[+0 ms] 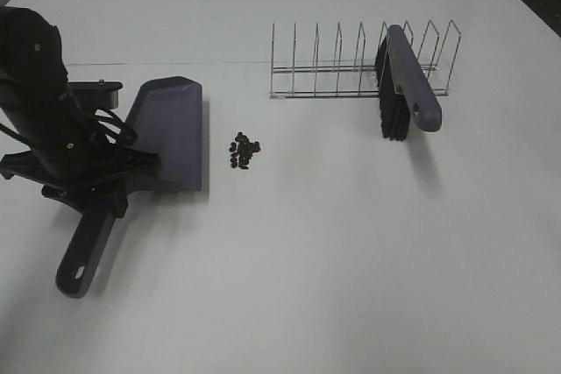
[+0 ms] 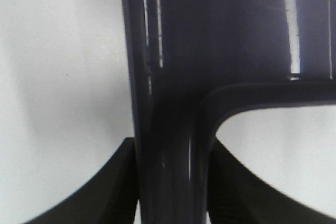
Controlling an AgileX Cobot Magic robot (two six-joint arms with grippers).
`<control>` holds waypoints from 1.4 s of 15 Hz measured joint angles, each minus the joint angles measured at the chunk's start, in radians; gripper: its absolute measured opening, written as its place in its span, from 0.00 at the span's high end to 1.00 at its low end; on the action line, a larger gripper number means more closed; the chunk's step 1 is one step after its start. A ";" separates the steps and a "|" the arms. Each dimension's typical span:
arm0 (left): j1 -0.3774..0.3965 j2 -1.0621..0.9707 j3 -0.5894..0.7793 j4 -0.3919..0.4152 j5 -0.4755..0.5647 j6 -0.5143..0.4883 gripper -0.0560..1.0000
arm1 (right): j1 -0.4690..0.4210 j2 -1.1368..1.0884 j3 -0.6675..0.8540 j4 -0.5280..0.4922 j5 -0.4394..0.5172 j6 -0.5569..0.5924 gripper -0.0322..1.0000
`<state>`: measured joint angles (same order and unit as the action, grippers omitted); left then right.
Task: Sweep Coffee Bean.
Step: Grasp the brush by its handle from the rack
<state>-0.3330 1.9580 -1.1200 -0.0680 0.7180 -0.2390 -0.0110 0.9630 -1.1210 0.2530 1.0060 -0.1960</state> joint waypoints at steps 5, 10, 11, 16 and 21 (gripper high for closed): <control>0.000 0.000 0.000 0.000 -0.001 0.000 0.62 | 0.000 0.353 -0.345 0.000 0.114 0.058 0.39; 0.000 0.000 0.000 0.000 -0.005 0.000 0.62 | 0.046 0.747 -0.697 -0.028 0.161 0.105 0.52; 0.000 0.000 0.000 0.000 -0.007 0.000 0.62 | 0.083 0.807 -0.758 -0.073 0.186 0.137 0.53; 0.000 0.000 0.000 0.000 -0.022 0.005 0.62 | 0.194 1.054 -0.996 -0.193 0.211 0.256 0.53; 0.000 0.000 0.000 0.000 -0.025 0.007 0.62 | 0.196 1.227 -1.013 -0.269 0.213 0.319 0.46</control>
<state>-0.3330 1.9580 -1.1200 -0.0680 0.6930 -0.2320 0.1850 2.1900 -2.1340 -0.0160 1.2190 0.1230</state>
